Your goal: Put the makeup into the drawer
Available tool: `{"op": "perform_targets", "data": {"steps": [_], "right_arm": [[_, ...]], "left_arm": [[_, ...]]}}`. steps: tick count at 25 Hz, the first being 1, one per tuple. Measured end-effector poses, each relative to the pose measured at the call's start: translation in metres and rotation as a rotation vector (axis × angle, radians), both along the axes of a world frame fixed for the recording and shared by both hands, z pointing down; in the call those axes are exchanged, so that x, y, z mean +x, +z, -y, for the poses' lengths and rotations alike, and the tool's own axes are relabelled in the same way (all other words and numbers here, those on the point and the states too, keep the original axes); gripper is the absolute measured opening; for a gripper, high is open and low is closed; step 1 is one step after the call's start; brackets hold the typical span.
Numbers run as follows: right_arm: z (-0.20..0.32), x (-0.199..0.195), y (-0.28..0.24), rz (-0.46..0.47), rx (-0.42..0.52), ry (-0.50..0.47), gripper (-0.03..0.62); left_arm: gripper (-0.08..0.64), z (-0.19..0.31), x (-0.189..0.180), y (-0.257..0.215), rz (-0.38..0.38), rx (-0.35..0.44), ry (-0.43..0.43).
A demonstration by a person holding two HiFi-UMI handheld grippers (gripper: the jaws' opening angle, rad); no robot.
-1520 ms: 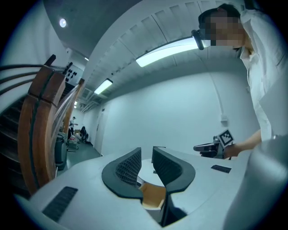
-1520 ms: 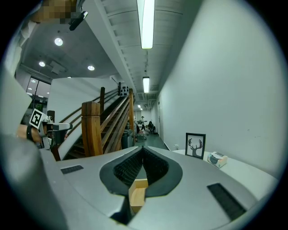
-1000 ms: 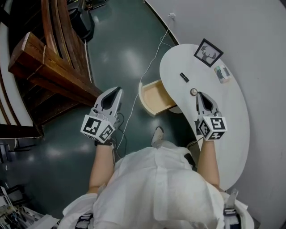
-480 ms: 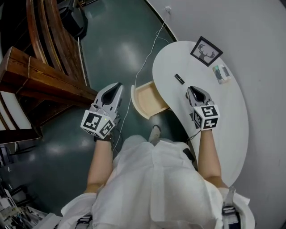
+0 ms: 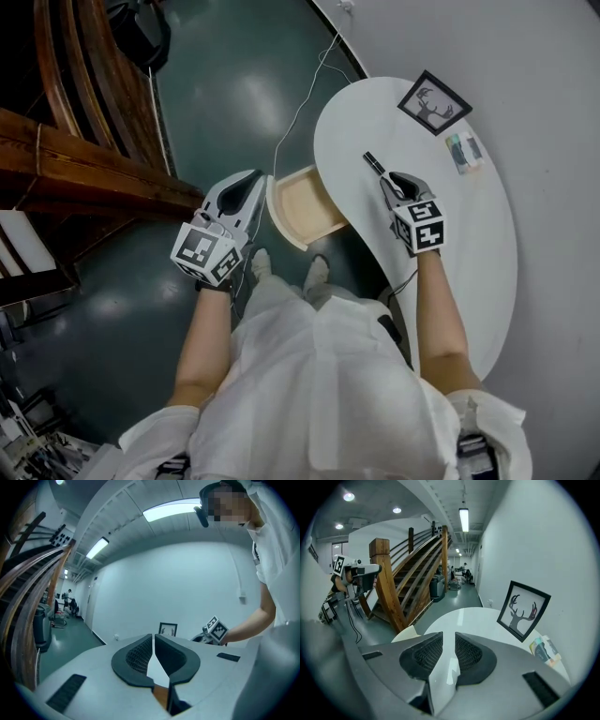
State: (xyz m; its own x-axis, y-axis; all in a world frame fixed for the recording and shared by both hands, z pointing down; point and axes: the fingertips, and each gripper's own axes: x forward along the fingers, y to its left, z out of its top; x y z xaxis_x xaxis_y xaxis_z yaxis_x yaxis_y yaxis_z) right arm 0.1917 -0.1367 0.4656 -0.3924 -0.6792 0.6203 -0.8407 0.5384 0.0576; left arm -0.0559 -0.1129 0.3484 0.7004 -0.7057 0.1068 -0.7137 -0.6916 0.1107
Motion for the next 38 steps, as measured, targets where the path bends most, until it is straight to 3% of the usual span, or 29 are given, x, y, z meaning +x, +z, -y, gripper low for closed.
{"op": "perform_targets", "data": {"steps": [19,38], "right_arm": [[0.044,0.018,0.1,-0.284,-0.221,-0.045,0.087],[0.053,0.024,0.134,-0.379,-0.321,-0.062,0.096]], "left_arm": [[0.029,0.021,0.004,0.045,0.012,-0.075,0.044],[0.029,0.018,0.005,0.062,0.011,-0.122,0.048]]}}
